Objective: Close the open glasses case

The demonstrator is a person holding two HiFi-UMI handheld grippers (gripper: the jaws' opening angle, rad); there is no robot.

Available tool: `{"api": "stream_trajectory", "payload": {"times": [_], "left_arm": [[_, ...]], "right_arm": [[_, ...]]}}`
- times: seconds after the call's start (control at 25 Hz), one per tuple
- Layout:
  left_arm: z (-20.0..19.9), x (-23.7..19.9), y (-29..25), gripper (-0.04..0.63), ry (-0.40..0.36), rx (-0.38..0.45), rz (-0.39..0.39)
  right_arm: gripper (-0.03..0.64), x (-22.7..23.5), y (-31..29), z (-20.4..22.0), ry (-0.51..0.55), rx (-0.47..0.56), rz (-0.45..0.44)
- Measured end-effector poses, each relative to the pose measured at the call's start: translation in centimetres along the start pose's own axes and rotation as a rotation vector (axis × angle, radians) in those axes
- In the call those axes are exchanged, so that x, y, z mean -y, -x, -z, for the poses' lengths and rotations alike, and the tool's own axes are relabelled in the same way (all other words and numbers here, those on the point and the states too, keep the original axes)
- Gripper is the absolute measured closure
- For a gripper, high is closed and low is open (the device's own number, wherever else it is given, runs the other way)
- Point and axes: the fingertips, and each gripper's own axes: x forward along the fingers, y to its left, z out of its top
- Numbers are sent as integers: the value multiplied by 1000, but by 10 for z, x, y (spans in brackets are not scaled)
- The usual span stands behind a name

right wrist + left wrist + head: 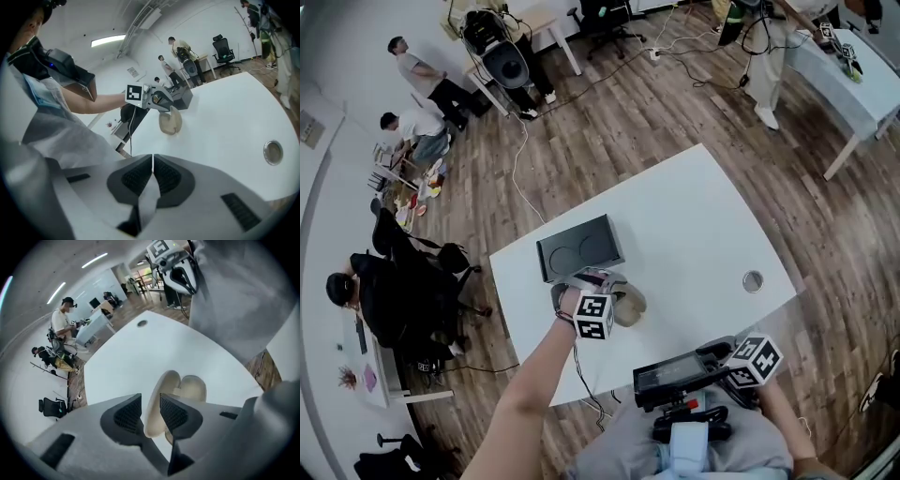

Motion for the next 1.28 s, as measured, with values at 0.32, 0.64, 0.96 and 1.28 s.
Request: {"api": "stream_trajectory", "payload": {"times": [0.32,0.64,0.96,1.28], "left_arm": [[15,3,-31,501,-136,-116,-4],[13,3,-33,551,-224,-173,-64],[13,18,5,554,-146,-203,-225],[15,59,24,552,42,-223,-382]], "right_arm": [[586,8,5,6,-53,51,62],[586,8,-1,3,-45,61,61],[586,3,-12,-13,-13,33,34],[586,-4,-27,-19,40,-31,-12]]}}
